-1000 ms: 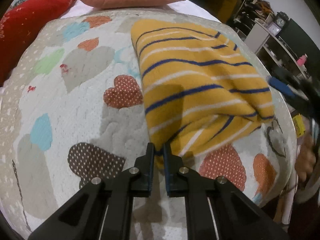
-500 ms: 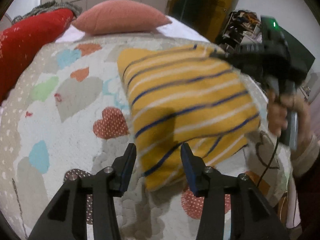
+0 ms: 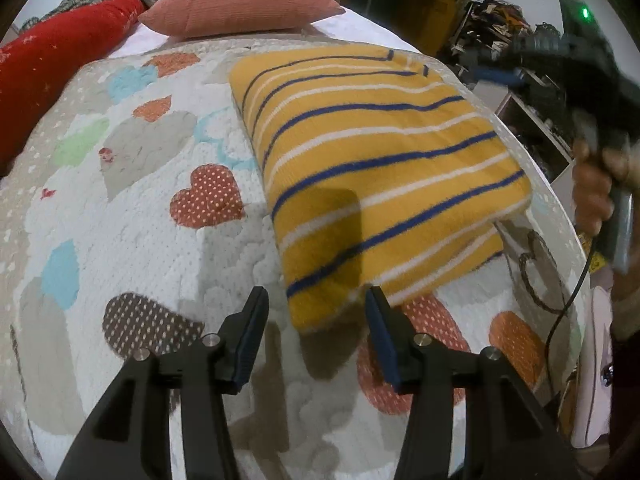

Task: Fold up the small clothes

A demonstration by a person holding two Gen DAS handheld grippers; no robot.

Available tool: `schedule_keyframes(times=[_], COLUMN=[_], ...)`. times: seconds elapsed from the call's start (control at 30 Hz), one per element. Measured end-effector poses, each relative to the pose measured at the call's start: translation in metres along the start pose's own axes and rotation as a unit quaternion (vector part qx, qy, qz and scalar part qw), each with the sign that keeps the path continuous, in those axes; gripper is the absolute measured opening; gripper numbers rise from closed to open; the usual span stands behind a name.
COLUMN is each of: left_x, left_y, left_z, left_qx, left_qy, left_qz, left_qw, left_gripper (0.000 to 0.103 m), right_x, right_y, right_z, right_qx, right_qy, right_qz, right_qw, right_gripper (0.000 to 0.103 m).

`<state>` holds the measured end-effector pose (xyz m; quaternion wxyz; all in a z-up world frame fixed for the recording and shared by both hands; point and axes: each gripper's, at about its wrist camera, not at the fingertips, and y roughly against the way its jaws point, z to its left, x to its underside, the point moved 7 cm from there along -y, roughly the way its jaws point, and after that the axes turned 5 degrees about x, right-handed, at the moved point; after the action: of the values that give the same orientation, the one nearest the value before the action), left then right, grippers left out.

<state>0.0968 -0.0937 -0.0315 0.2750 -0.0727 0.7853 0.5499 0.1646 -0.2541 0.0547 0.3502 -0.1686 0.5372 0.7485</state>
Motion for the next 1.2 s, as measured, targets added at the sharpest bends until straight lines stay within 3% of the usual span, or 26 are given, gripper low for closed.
schedule_keyframes(times=[0.07,0.13,0.17,0.23,0.27,0.3,0.33,0.37,0.4,0.43,0.47,0.5,0.57,0.67,0.77,0.83,0.93,0.97,1.07,1.13,1.2], left_x=[0.005,0.009,0.010,0.013,0.015,0.016,0.018,0.020,0.022,0.025,0.028,0.030,0.034,0.039,0.044,0.045,0.046,0.047,0.046,0.047,0.046], left_y=[0.007,0.013,0.016,0.021,0.026,0.029,0.036,0.040,0.045,0.052,0.057,0.060,0.066,0.069,0.072,0.077,0.088,0.091,0.100,0.107,0.110], left_z=[-0.005,-0.011,-0.013,-0.014,-0.014,-0.013,-0.011,-0.009,-0.006,-0.003,-0.001,0.000,0.003,0.003,-0.001,-0.006,-0.013,-0.015,-0.020,-0.024,-0.028], left_qx=[-0.005,-0.009,-0.013,-0.021,-0.026,-0.028,-0.031,-0.031,-0.029,-0.027,-0.025,-0.025,-0.031,-0.034,-0.027,-0.030,-0.046,-0.050,-0.055,-0.061,-0.064], left_qy=[-0.003,-0.005,-0.005,-0.004,-0.002,0.000,0.006,0.010,0.017,0.024,0.028,0.030,0.031,0.040,0.053,0.049,0.037,0.035,0.030,0.024,0.019], left_qz=[-0.007,-0.012,-0.014,-0.017,-0.018,-0.020,-0.025,-0.028,-0.033,-0.038,-0.043,-0.046,-0.052,-0.055,-0.055,-0.062,-0.078,-0.082,-0.090,-0.103,-0.113], left_qw=[1.0000,0.9999,0.9998,0.9996,0.9995,0.9994,0.9992,0.9991,0.9989,0.9986,0.9983,0.9982,0.9977,0.9971,0.9967,0.9965,0.9952,0.9948,0.9939,0.9926,0.9914], left_gripper=[0.052,0.055,0.055,0.055,0.056,0.056,0.058,0.061,0.063,0.066,0.067,0.067,0.068,0.068,0.068,0.068,0.074,0.074,0.076,0.083,0.085], right_x=[-0.010,-0.020,-0.022,-0.017,-0.012,-0.004,0.003,0.012,0.021,0.028,0.035,0.039,0.042,0.034,0.031,0.035,0.057,0.068,0.097,0.111,0.121], right_y=[0.009,0.008,0.002,-0.026,-0.039,-0.054,-0.067,-0.077,-0.084,-0.087,-0.086,-0.078,-0.056,-0.010,0.024,0.032,0.014,0.002,-0.013,0.004,0.028], right_z=[0.010,0.023,0.030,0.039,0.039,0.032,0.019,-0.003,-0.030,-0.051,-0.070,-0.081,-0.093,-0.081,-0.047,-0.021,0.011,0.011,-0.032,-0.052,-0.061], right_qx=[-0.026,-0.067,-0.096,-0.152,-0.161,-0.148,-0.109,-0.042,0.031,0.066,0.040,-0.003,-0.001,-0.008,-0.055,-0.098,-0.148,-0.128,0.028,0.011,0.022], right_qy=[-0.008,-0.024,-0.037,-0.064,-0.078,-0.096,-0.108,-0.115,-0.126,-0.144,-0.179,-0.215,-0.232,-0.196,-0.158,-0.128,-0.085,-0.082,-0.095,-0.142,-0.160], right_qz=[-0.013,-0.018,-0.013,0.031,0.054,0.074,0.082,0.082,0.083,0.084,0.078,0.067,0.056,0.005,-0.028,-0.029,0.017,0.037,0.039,0.011,-0.009], right_qw=[1.000,0.997,0.995,0.986,0.982,0.982,0.985,0.989,0.988,0.984,0.980,0.974,0.971,0.981,0.986,0.986,0.985,0.988,0.994,0.990,0.987], right_gripper=[0.027,0.057,0.064,0.069,0.069,0.065,0.058,0.056,0.062,0.061,0.059,0.050,0.051,0.052,0.052,0.060,0.067,0.067,0.069,0.070,0.071])
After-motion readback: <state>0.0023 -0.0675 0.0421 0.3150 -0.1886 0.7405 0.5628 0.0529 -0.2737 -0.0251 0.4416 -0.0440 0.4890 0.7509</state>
